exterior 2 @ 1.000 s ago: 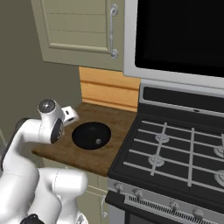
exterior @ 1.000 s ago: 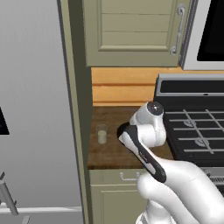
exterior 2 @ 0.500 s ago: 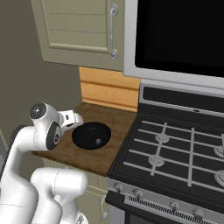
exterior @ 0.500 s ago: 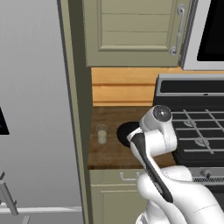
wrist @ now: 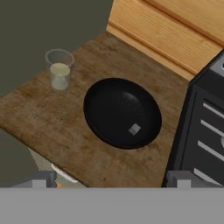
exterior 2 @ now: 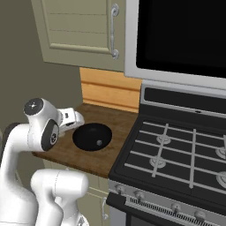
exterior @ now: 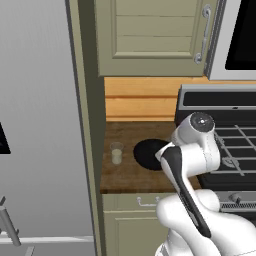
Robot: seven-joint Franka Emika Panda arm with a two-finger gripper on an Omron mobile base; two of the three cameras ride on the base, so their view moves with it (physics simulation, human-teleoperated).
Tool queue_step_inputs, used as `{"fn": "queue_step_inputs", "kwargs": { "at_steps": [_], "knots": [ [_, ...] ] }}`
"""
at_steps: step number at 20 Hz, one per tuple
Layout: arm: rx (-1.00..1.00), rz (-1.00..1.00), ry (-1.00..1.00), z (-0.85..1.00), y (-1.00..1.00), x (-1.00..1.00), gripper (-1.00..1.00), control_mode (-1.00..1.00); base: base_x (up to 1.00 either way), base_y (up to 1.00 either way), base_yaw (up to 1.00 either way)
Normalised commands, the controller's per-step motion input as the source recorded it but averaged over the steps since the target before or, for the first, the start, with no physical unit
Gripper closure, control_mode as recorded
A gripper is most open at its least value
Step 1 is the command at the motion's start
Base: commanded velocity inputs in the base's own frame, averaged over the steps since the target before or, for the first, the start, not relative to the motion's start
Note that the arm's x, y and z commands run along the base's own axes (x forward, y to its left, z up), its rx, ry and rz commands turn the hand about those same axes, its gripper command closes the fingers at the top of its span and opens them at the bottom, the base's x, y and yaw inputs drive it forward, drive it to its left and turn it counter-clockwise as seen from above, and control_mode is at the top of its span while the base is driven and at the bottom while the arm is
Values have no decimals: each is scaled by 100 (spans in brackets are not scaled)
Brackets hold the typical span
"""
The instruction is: Grab a lemon wedge from the fridge and one ice cube from the ice bowl, and put them in the glass of lemonade.
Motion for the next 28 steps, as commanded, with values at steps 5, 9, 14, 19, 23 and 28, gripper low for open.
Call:
{"fn": "queue_step_inputs", "kwargs": {
  "at_steps": [5,9,14,19,23,28],
  "knots": [
    [0,0,-3,-16,-1,-82,-100,-100,0,0,0],
    [0,0,-5,-32,0,-100,-100,-100,0,0,0],
    [0,0,-2,-32,-1,-88,-100,-100,0,0,0],
    [5,1,-14,-22,-61,-2,-100,-100,0,0,0],
    [10,6,-24,-18,-92,0,-100,-100,0,0,0],
    [11,1,-19,-19,-64,-4,-100,-100,0,0,0]
  ]
}}
